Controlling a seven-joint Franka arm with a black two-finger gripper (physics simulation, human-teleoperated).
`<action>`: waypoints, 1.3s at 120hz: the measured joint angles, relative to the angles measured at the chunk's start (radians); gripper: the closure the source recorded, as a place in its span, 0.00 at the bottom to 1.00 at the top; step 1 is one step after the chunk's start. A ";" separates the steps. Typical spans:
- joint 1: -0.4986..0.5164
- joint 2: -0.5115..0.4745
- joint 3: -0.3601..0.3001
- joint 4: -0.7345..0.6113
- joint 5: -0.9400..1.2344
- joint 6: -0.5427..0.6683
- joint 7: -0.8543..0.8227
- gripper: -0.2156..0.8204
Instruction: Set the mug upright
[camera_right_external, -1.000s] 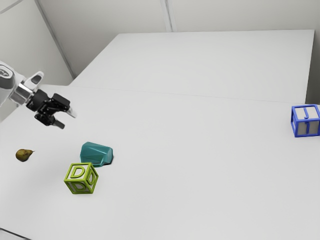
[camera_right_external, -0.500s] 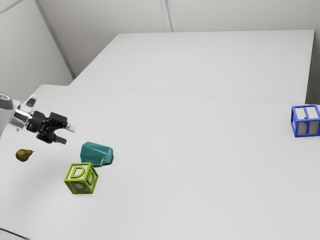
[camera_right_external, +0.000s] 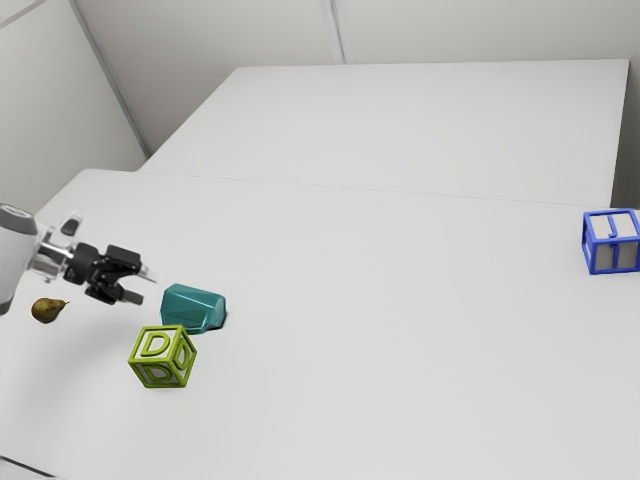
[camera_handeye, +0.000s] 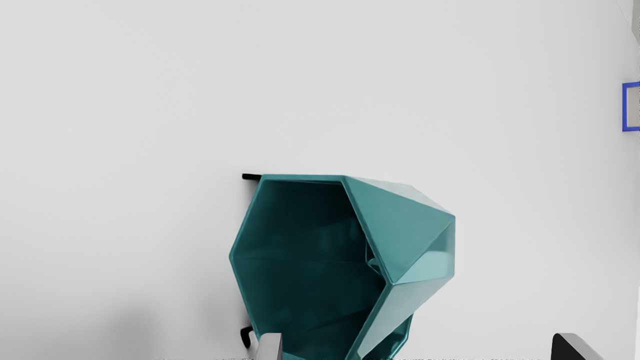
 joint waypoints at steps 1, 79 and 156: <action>0.000 0.002 0.000 0.000 0.000 -0.001 0.000 0.23; -0.011 0.069 -0.003 -0.001 -0.102 -0.030 0.069 0.23; -0.034 0.101 -0.007 -0.044 -0.261 -0.089 0.199 0.34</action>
